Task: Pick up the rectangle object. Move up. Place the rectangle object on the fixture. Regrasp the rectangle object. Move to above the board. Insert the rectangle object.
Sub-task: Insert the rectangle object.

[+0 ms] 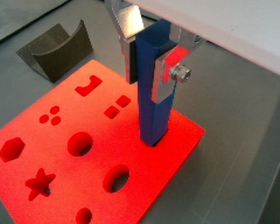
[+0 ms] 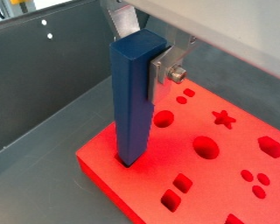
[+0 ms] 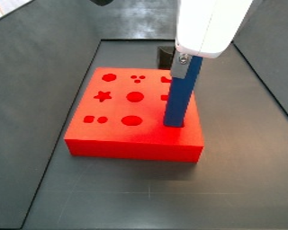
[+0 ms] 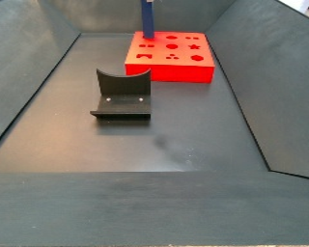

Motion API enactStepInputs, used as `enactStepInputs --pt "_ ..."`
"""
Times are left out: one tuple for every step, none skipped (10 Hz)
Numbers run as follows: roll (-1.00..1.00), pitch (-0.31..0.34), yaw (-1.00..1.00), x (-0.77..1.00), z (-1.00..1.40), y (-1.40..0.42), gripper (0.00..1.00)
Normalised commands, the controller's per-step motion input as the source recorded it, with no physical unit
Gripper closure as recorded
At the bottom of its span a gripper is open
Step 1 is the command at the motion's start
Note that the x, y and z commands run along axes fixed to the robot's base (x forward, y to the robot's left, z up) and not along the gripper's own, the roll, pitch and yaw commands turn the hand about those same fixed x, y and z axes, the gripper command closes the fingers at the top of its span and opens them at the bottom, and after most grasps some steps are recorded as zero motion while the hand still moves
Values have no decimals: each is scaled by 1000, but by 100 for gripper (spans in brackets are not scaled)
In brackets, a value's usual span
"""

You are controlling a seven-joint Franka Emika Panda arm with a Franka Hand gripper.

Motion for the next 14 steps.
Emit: enactStepInputs --pt "0 0 197 11 -154 9 100" --pt "0 0 151 0 -126 0 100" --pt "-4 -20 129 0 -120 0 100" --pt "-10 -39 140 0 -163 0 100" --pt "0 -11 57 0 -120 -6 100" --pt "9 0 0 0 -54 -6 100" --pt "37 19 0 31 -123 0 100" --pt "46 71 -157 103 -157 0 100" --pt "7 47 -126 117 -89 0 100" --pt "0 0 -14 86 -9 0 100" --pt "0 0 -11 117 -26 0 100" --pt "21 0 -17 91 -260 0 100" --pt "80 -4 -29 0 -543 -43 100" --pt "87 0 -31 0 -666 -17 100"
